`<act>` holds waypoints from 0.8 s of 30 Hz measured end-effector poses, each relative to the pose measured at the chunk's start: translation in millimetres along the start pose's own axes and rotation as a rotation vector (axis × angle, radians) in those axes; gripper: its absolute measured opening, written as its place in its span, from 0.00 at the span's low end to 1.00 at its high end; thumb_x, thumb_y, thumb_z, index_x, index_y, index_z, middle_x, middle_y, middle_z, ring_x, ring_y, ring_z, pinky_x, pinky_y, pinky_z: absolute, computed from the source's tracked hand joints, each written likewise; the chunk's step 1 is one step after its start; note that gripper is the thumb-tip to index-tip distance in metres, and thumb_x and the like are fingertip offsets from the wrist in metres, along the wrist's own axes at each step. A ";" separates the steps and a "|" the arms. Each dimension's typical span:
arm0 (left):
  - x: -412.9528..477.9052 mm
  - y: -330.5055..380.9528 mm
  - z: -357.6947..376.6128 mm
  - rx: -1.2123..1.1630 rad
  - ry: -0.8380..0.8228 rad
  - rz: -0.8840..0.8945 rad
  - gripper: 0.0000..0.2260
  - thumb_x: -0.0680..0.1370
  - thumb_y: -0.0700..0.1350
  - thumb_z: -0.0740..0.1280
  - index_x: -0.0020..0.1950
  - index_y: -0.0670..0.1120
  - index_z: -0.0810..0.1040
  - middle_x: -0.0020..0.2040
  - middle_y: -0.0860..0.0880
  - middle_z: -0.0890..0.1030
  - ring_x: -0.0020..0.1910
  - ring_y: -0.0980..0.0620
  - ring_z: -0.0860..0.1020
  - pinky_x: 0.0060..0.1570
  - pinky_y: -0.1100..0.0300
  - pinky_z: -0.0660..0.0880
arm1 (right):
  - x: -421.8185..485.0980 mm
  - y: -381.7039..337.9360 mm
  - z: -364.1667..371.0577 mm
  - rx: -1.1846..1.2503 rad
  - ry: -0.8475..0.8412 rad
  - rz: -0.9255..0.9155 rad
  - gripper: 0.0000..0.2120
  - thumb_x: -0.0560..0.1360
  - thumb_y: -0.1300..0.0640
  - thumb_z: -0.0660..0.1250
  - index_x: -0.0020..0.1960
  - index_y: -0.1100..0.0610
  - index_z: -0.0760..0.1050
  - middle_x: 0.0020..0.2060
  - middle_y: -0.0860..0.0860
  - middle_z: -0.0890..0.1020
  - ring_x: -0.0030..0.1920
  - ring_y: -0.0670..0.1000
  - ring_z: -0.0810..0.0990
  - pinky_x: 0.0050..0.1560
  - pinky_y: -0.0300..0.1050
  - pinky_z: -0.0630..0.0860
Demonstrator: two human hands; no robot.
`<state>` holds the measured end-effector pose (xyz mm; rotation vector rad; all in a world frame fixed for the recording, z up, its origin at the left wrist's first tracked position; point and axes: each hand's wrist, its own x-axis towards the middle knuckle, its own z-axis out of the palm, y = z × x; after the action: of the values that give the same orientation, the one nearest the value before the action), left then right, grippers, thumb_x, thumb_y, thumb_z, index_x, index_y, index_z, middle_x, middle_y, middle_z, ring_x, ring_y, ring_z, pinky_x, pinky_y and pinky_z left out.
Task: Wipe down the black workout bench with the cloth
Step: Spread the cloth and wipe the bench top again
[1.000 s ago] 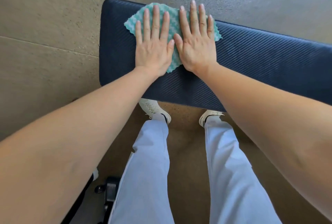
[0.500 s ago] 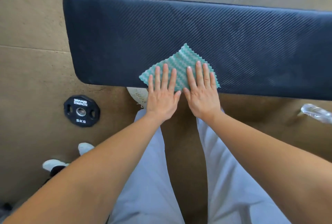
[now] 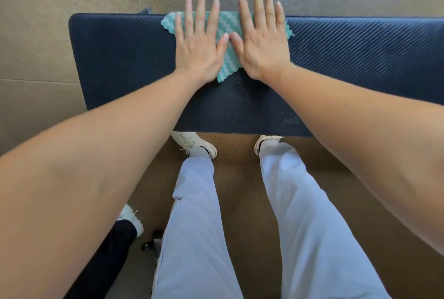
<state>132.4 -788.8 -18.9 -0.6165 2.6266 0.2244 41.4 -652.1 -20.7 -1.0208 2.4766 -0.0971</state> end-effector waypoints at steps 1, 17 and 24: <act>4.9 5.8 -0.9 0.006 0.005 -0.020 0.30 0.85 0.59 0.43 0.85 0.48 0.45 0.85 0.42 0.46 0.83 0.39 0.45 0.81 0.39 0.43 | 3.2 2.2 -1.6 0.007 -0.001 0.011 0.34 0.84 0.39 0.41 0.83 0.57 0.46 0.82 0.61 0.48 0.82 0.61 0.45 0.81 0.59 0.43; -167.0 116.3 70.6 0.035 -0.202 0.078 0.37 0.85 0.63 0.47 0.83 0.40 0.39 0.83 0.33 0.44 0.82 0.31 0.43 0.79 0.34 0.47 | -193.2 65.3 47.9 -0.009 -0.114 0.014 0.32 0.86 0.43 0.49 0.83 0.57 0.43 0.82 0.60 0.46 0.82 0.61 0.44 0.81 0.61 0.46; -157.8 121.1 64.9 0.033 -0.243 0.140 0.34 0.85 0.62 0.46 0.82 0.45 0.35 0.83 0.36 0.42 0.82 0.34 0.42 0.80 0.37 0.45 | -207.5 67.8 45.3 0.067 -0.168 0.137 0.33 0.86 0.43 0.49 0.83 0.58 0.43 0.82 0.62 0.45 0.82 0.62 0.42 0.81 0.61 0.45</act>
<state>228.9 -604.2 0.2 -0.3686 2.4335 0.2785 145.9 -456.5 2.9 -0.7948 2.3652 -0.0482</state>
